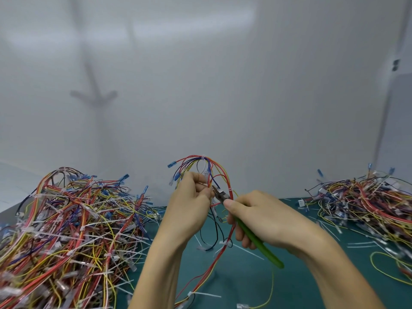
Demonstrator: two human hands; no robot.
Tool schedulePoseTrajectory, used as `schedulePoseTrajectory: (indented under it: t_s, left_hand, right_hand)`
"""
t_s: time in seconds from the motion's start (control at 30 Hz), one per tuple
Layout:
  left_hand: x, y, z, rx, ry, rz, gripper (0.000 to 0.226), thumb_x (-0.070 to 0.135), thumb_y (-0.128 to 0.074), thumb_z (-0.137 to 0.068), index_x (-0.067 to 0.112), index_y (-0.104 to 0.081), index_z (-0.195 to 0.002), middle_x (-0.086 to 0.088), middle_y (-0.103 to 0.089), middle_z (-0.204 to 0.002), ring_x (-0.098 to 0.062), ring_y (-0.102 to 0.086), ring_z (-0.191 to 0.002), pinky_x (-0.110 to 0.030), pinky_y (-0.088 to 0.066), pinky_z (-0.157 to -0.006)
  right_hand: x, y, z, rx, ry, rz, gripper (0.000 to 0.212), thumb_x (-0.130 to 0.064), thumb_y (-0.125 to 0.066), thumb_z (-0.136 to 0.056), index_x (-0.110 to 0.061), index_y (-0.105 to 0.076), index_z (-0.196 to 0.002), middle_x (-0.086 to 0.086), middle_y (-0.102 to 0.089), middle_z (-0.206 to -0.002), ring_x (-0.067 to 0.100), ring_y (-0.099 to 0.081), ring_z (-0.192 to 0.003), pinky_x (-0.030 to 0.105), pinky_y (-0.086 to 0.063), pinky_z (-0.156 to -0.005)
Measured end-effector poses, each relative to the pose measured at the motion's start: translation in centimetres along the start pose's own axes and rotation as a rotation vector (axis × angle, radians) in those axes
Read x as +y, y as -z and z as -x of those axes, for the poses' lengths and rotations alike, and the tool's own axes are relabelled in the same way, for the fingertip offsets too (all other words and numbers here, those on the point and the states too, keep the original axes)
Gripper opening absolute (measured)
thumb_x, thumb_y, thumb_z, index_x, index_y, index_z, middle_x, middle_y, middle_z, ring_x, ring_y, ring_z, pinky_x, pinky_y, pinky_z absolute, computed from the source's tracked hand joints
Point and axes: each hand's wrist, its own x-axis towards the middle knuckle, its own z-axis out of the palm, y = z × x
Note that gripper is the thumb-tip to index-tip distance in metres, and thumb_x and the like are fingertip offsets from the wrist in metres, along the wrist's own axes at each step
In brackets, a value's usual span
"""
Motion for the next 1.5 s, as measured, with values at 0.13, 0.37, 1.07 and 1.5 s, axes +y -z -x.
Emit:
schedulePoseTrajectory:
  t_s: [0.13,0.37,1.07,1.5]
  left_hand:
    - [0.1,0.0,0.0,-0.014,0.024,0.064,0.018,0.009,-0.054,-0.096,0.026,-0.053,-0.098,-0.005,-0.069,-0.089,-0.009,-0.061,-0.078,-0.027,-0.044,-0.072]
    - [0.2,0.2,0.0,0.098,-0.032,-0.109,0.011,0.027,-0.067,-0.086,0.021,-0.07,-0.077,0.006,-0.07,-0.069,-0.007,-0.06,-0.063,-0.027,-0.048,-0.063]
    - [-0.8,-0.4,-0.5,0.117,0.038,0.108,0.013,0.014,-0.07,-0.089,0.012,-0.073,-0.077,-0.003,-0.071,-0.064,-0.014,-0.065,-0.059,-0.044,-0.06,-0.081]
    - [-0.9,-0.5,-0.4,0.099,0.03,0.123,0.008,0.013,-0.069,-0.09,0.006,-0.072,-0.085,-0.007,-0.072,-0.07,-0.012,-0.067,-0.061,-0.032,-0.06,-0.075]
  right_hand:
    - [-0.2,0.3,0.2,0.046,0.028,0.103,0.043,-0.048,-0.045,-0.099,-0.014,-0.064,-0.081,0.004,-0.067,-0.065,0.013,-0.063,-0.052,0.034,-0.056,-0.058]
    - [-0.3,0.2,0.4,0.154,0.072,0.353,0.043,-0.058,-0.041,-0.098,-0.021,-0.06,-0.086,-0.001,-0.063,-0.072,0.021,-0.062,-0.072,0.038,-0.051,-0.067]
    - [-0.4,0.1,0.5,0.111,0.06,0.233,0.046,-0.052,-0.041,-0.099,-0.013,-0.06,-0.086,0.012,-0.068,-0.083,0.034,-0.067,-0.082,0.047,-0.058,-0.078]
    - [-0.2,0.1,0.1,0.133,0.033,0.223,0.047,-0.052,-0.043,-0.098,-0.01,-0.06,-0.084,0.009,-0.064,-0.072,0.021,-0.054,-0.061,0.046,-0.057,-0.073]
